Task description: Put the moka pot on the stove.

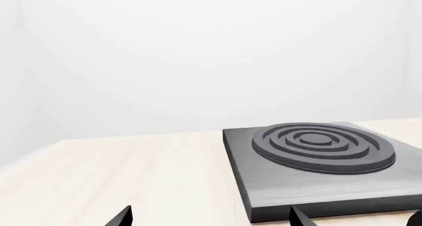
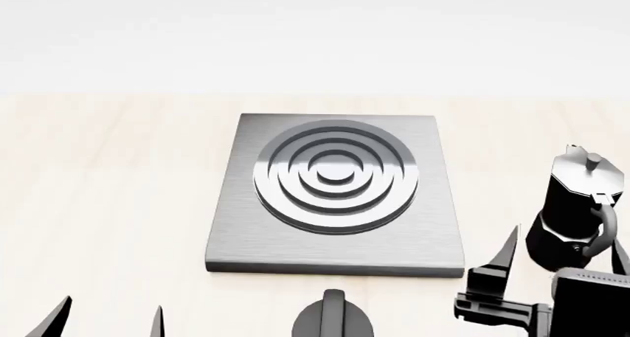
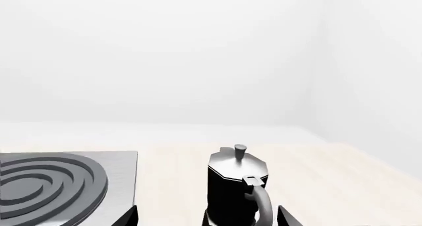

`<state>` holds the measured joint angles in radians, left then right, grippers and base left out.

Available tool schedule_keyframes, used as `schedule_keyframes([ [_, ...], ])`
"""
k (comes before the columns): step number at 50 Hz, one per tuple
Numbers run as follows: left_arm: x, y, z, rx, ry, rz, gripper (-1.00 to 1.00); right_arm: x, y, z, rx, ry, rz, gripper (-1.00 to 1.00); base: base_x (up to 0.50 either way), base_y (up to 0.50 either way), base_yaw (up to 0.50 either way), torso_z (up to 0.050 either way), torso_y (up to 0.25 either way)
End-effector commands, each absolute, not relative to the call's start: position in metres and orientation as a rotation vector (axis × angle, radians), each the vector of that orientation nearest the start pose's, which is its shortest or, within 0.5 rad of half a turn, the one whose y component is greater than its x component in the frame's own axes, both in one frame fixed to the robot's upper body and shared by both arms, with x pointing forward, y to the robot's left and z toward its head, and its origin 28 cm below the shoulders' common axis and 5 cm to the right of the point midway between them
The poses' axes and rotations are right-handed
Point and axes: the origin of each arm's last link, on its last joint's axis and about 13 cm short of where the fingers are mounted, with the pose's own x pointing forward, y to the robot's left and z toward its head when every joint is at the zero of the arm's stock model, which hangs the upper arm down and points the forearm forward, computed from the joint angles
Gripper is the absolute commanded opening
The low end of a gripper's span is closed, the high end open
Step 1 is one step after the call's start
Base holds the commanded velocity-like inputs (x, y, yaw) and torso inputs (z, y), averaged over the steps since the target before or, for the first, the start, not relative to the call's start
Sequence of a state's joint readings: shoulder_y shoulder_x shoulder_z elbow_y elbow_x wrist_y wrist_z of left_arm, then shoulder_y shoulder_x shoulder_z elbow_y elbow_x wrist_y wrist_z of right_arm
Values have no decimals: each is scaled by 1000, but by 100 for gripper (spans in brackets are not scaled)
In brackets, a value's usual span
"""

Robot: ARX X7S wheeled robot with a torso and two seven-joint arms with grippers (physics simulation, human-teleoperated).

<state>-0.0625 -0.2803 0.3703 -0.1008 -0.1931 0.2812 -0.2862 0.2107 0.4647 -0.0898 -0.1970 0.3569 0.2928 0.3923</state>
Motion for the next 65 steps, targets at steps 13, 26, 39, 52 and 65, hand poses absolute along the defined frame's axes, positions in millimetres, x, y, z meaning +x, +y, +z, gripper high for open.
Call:
schedule_keyframes([
  [13, 214, 206, 13, 45, -167, -57, 100, 257, -197, 103, -27, -58, -287, 100, 0, 0, 0, 0, 0],
  [26, 214, 206, 13, 46, -169, -52, 100, 262, -211, 98, 47, -26, -296, 100, 0, 0, 0, 0, 0],
  [39, 214, 206, 13, 48, -173, -53, 100, 267, -219, 100, 37, -14, -302, 100, 0, 0, 0, 0, 0],
  [52, 214, 206, 13, 50, -172, -52, 100, 281, -218, 107, -32, 30, -268, 100, 0, 0, 0, 0, 0],
  [65, 214, 206, 13, 55, -174, -53, 100, 290, -220, 107, -52, 64, -247, 100, 0, 0, 0, 0, 0],
])
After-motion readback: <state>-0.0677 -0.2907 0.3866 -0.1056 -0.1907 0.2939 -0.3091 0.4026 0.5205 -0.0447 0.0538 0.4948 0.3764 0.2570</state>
